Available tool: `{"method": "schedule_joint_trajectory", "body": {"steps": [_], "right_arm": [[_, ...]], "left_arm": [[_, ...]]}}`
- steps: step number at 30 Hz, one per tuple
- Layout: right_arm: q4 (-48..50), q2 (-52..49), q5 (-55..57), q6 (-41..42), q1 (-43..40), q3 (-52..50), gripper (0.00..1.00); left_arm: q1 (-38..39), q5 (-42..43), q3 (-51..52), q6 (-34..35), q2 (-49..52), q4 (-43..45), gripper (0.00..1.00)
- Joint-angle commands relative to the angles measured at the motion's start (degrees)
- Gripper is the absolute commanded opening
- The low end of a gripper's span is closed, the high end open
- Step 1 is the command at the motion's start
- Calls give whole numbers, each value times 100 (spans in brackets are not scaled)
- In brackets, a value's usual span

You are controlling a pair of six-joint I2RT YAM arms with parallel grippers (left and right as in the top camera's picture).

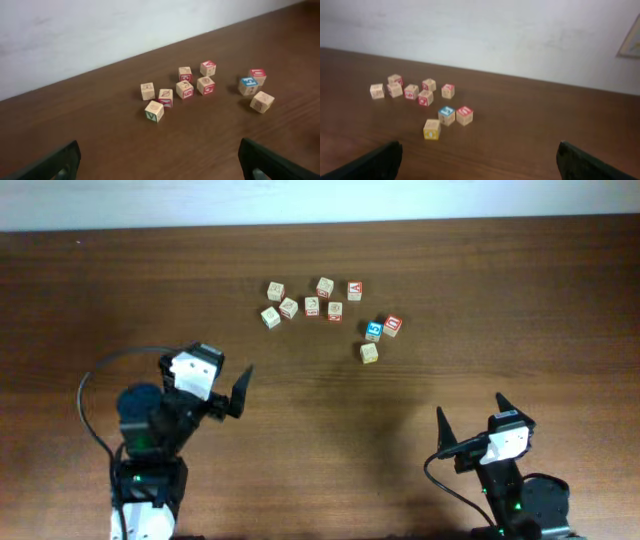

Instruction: Rotate 4 blocks

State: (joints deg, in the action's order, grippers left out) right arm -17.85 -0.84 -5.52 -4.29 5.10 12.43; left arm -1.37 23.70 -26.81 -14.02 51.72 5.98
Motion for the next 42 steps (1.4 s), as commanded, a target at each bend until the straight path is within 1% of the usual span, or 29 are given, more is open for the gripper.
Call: {"method": "schedule_joint_trajectory", "body": {"steps": [1,3,4,5,7,9,10,12,14,15,16,17,18,19,20,22,23,24,25,26,27,28,29,30,31,33,36,38,42], "right_arm": [[-341,-48,-83,24,-26,675,99],[-341,-702,-468,24,-26,1207,99],[-348,-1375,-671,26,-26,1585,99],[-479,-2542,-1014,24,-26,2271,99],[-737,-4041,-1751,22,-26,3268,98],[-1349,-5324,-2024,22,-26,4365,98],[-2061,-6288,-2085,22,-26,5307,99],[-2614,-7482,-2085,20,-26,6395,99],[-2579,-7838,-2085,20,-26,6452,98],[-2299,-8030,-2085,20,-26,6452,99],[-1821,-8196,-2061,291,-26,6465,99],[-1843,-8391,-1790,522,-26,6874,97],[-2420,-8778,-1250,520,-26,7777,96],[-3281,-9508,-960,557,-26,9101,90],[-3783,-10109,-855,837,-26,9969,85],[-4050,-10671,-739,1377,28,10122,80],[-4245,-10850,-374,1738,118,10122,77],[-4441,-11130,138,2223,352,10094,74],[-4551,-11298,334,2529,514,10091,72],[-4612,-11436,439,2887,669,10026,68],[-4548,-11560,479,3204,844,9816,66],[-4358,-11687,498,3486,1047,9510,64],[-3982,-11801,503,3530,1231,9180,61],[-3536,-11892,535,3729,1408,8811,58],[-3373,-11897,538,3779,1563,8467,56],[-3187,-11956,538,2828,1810,8030,56],[-2820,-11956,590,1941,1845,7663,56],[-2728,-11956,981,1650,1845,7624,55],[-2743,-11956,1032,1676,1845,7624,55]], "left_arm": [[9,205,-758,-20,184,-573,99],[9,208,-1185,-20,184,-1008,99],[9,308,-1609,-22,184,-1491,99],[9,356,-2044,-22,184,-1958,99],[9,356,-2345,-22,240,-2245,99],[7,385,-2741,-24,610,-2562,99],[9,699,-3329,-48,1213,-2966,99],[9,916,-4483,-72,2465,-3713,99],[9,1069,-5890,-238,3891,-4804,99],[13,1154,-6218,-234,4380,-4916,99],[13,1102,-6216,-234,4621,-4712,99],[11,1069,-6216,-236,4708,-4446,99],[22,452,-6363,87,4734,-4162,99],[129,-584,-6800,337,4769,-4345,99],[251,-1257,-7291,695,4769,-4634,99],[308,-1412,-7628,1360,4787,-4881,97],[310,-1412,-7628,1471,4872,-5031,91],[310,-1412,-7626,1497,5132,-5206,90],[308,-1412,-7626,1585,5449,-5329,93],[308,-1412,-7626,1602,5663,-5364,92],[310,-1412,-7626,1602,5884,-5379,91],[310,-1412,-7626,1600,6072,-5388,96],[310,-1412,-7626,1600,6159,-5418,100],[308,-1412,-7626,1598,6175,-5455,99],[308,-1412,-7626,1598,6175,-5473,99],[310,-1412,-7626,1598,6175,-5475,99],[308,-1412,-7626,1598,6175,-5473,99],[310,-1412,-7626,1598,6175,-5495,99],[310,-1410,-7626,1598,6175,-5515,99]]}}
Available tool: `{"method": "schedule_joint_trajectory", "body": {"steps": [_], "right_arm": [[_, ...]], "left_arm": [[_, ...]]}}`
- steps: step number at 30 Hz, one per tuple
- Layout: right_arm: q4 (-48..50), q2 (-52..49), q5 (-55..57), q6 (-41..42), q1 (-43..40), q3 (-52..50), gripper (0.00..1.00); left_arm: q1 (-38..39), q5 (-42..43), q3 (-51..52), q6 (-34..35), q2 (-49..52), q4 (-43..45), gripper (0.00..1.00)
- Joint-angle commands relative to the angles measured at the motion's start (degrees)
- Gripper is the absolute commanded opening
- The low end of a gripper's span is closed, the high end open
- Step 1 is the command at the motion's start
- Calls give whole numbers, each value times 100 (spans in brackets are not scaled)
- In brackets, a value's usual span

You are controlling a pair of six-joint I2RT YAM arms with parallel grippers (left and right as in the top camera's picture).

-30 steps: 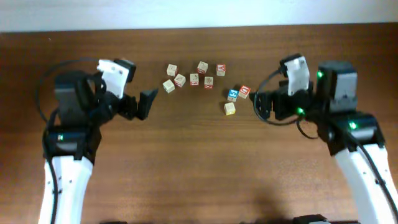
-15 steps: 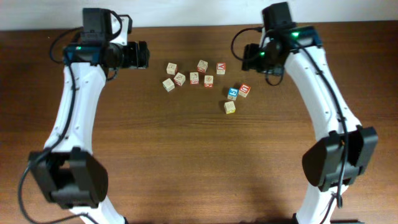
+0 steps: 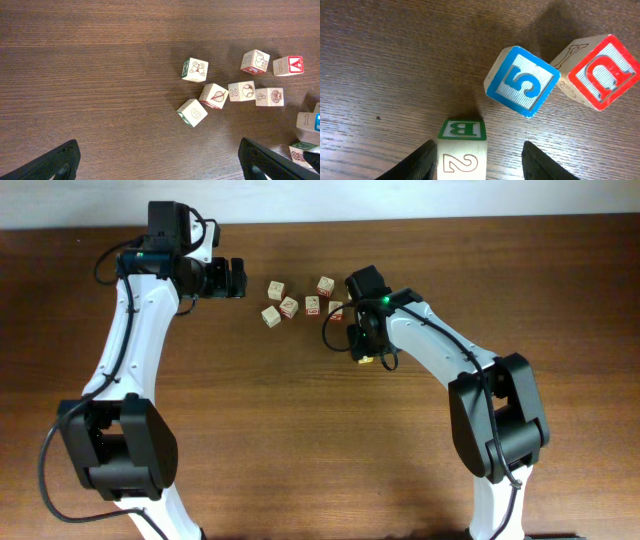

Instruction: Rotate 4 blocks

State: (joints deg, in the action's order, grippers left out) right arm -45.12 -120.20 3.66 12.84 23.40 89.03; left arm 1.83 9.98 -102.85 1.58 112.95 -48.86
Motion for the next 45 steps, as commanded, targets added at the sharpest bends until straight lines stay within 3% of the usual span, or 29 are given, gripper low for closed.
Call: {"method": "schedule_joint_trajectory", "body": {"steps": [1,2,4,5,8,12,15,18,21,23,29,31,34,36,38,42,45], "right_arm": [[-28,-20,87,15,15,-37,54],[42,-28,-240,181,17,-72,43],[63,-251,-297,396,15,-87,34],[42,-308,-297,396,15,-87,23],[-481,-273,-358,739,15,-85,20],[-1231,-273,-671,885,15,-85,21],[-1375,-273,-693,911,15,-83,47],[-1322,-271,-575,861,-216,693,53],[-428,-278,-293,1069,-391,815,57],[-15,-297,310,1943,-387,804,57],[297,-662,481,2330,-203,789,54],[273,-671,616,2369,-203,789,44],[249,-673,629,2369,-203,787,38],[205,-682,605,2363,-203,761,23],[15,-682,546,2326,-201,761,17],[-24,-680,-1545,1121,-48,769,17],[-750,-678,-1624,1115,258,892,16]], "left_arm": [[-9,-37,-22,37,52,-50,99],[-9,-39,-22,37,52,-76,99],[-9,-37,-22,37,52,-79,99],[-9,-37,-22,37,52,-94,99],[-9,-37,-22,37,52,-96,99],[-9,-37,-22,39,52,-94,99],[-9,-37,-22,37,52,-94,99],[-11,-39,-22,37,52,-94,99],[-11,-39,-22,37,52,-94,99],[-11,-39,-22,37,52,-94,99],[-11,-39,-22,37,52,-94,99],[-11,-39,-22,37,52,-94,99],[-11,-39,-22,37,52,-94,99],[-11,-39,-22,37,52,-94,99],[-11,-39,-22,37,52,-94,99],[-11,-39,-22,37,52,-94,99],[-11,-39,-22,37,52,-94,99]]}}
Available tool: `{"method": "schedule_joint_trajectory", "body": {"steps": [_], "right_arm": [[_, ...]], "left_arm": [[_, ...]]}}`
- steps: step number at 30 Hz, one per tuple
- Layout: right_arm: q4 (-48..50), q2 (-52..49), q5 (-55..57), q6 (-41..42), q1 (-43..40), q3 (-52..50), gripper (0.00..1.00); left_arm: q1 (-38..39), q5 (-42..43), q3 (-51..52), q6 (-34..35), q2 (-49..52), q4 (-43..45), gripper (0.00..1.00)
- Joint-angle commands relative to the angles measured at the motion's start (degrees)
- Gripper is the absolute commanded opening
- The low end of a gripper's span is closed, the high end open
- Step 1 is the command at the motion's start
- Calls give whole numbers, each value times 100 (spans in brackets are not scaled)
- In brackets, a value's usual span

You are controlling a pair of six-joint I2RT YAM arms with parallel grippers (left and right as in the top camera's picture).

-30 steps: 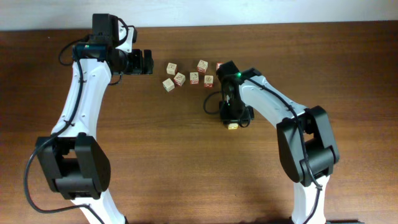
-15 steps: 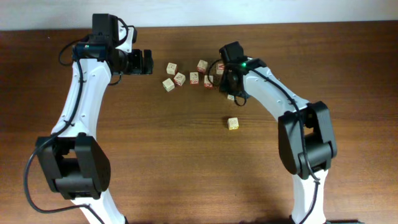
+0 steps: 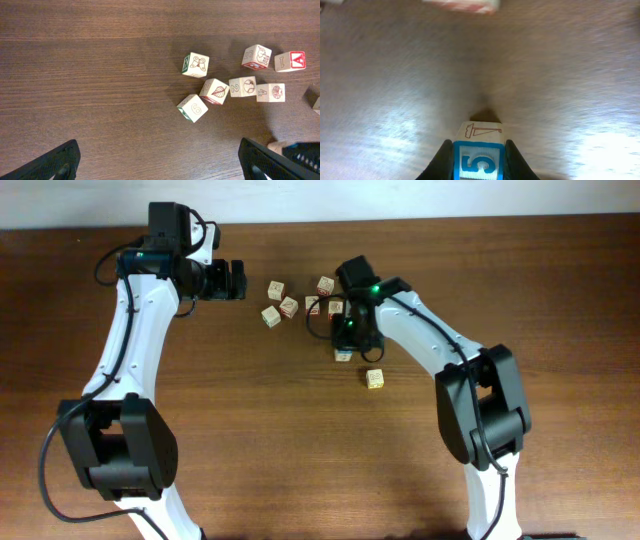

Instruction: Rotate 4 blocks

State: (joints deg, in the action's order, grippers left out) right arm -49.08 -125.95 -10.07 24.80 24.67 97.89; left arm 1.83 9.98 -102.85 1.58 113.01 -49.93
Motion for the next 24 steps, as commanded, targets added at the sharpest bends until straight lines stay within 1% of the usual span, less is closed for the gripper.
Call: {"method": "schedule_joint_trajectory", "body": {"steps": [1,4,7,8,10,12,14,15,16,17,18,19,20,22,23,24], "right_arm": [[-782,-103,-17,-81,131,7,16],[-1427,-103,649,-81,131,4,16],[-1508,-103,649,-79,131,4,17],[-1510,-103,647,-81,131,4,25],[-1528,-103,614,-83,131,7,37],[-1526,-103,601,-83,131,7,44],[-1530,-98,603,-83,131,140,45],[-1572,-37,638,-83,111,420,46],[-1580,68,960,-83,-4,861,46],[-1287,79,1307,-114,-223,1154,46],[-887,57,1340,-323,-435,1143,46],[-647,-26,1373,-356,-632,1141,51],[-535,-197,1357,402,-876,1139,51],[-424,-466,1388,1521,-946,1106,50],[-402,-568,1609,1904,-931,1093,50],[-393,-599,1775,2013,-933,1062,50]], "left_arm": [[-11,-39,-22,37,46,13,99],[-11,-39,-22,37,46,13,99],[-11,-39,-22,37,46,13,99],[-11,-39,-22,37,46,13,99],[-11,-39,-22,37,46,13,99],[-11,-39,-22,37,46,13,99],[-11,-39,-22,37,46,13,99],[-11,-39,-22,37,46,13,99],[-11,-39,-22,37,46,13,99],[-11,-39,-22,37,46,13,99],[-11,-39,-22,37,46,13,99],[-11,-39,-22,37,46,11,99],[-11,-39,-22,37,46,13,99],[-11,-39,-22,37,46,13,99],[-11,-39,-22,37,46,13,99],[-11,-39,-22,37,46,13,99]]}}
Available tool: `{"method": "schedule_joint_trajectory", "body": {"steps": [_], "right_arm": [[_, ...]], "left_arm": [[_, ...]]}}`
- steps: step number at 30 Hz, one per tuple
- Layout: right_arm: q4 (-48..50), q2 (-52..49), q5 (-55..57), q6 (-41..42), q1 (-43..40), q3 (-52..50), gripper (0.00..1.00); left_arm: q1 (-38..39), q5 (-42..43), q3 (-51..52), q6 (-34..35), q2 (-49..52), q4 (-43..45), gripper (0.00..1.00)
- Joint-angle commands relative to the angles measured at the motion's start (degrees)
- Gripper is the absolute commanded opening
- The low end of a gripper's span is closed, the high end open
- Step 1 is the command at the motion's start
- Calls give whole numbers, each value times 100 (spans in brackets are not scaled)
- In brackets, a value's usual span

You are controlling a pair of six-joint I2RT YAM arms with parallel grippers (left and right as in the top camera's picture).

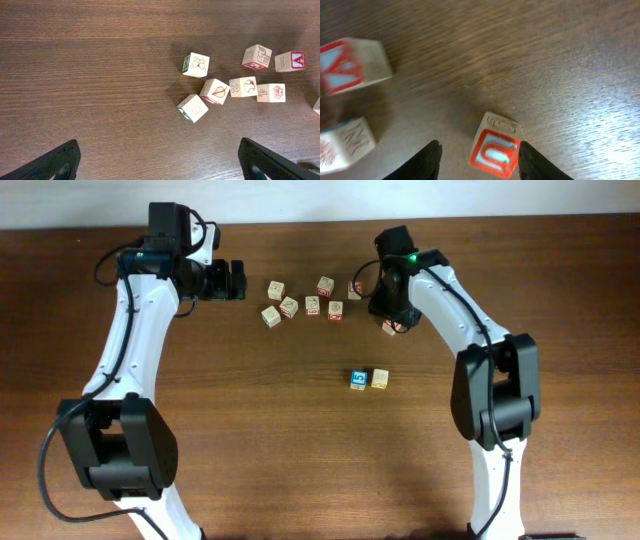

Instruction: Rotate 4 blocks

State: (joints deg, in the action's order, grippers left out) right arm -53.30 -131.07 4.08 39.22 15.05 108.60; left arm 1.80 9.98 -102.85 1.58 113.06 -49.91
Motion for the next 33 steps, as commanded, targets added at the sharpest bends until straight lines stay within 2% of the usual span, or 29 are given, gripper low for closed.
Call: {"method": "schedule_joint_trajectory", "body": {"steps": [1,4,5,9,12,16,18,22,24,28,29,31,33], "right_arm": [[50,-94,417,570,31,-39,50],[-31,-149,402,566,31,-229,49],[-140,-149,348,562,31,-229,45],[-251,-146,-85,-538,28,-225,43],[-455,-142,-107,-752,31,-214,28],[-278,-140,-953,-1805,240,-63,25],[-116,-140,-1143,-1773,896,-57,25],[-170,-140,-1071,-802,1773,-28,26],[-901,-140,-258,-94,1982,-28,26],[-1681,-140,411,330,2024,-31,25],[-1683,-140,382,330,2026,-31,26],[-1672,-140,345,328,2024,-31,60],[-1611,-140,304,323,2024,-24,61]], "left_arm": [[-9,-39,-22,37,42,11,99],[-9,-39,-22,37,42,11,99],[-9,-39,-22,37,42,11,99],[-9,-39,-22,37,42,11,99],[-9,-39,-22,37,42,11,99],[-9,-39,-22,37,42,11,99],[-9,-39,-22,37,42,11,99],[-9,-39,-22,37,42,11,99],[-9,-39,-22,37,42,11,99],[-9,-39,-22,37,42,11,99],[-9,-39,-22,37,42,11,99],[-9,-39,-22,37,42,11,99],[-9,-39,-22,37,42,11,99]]}}
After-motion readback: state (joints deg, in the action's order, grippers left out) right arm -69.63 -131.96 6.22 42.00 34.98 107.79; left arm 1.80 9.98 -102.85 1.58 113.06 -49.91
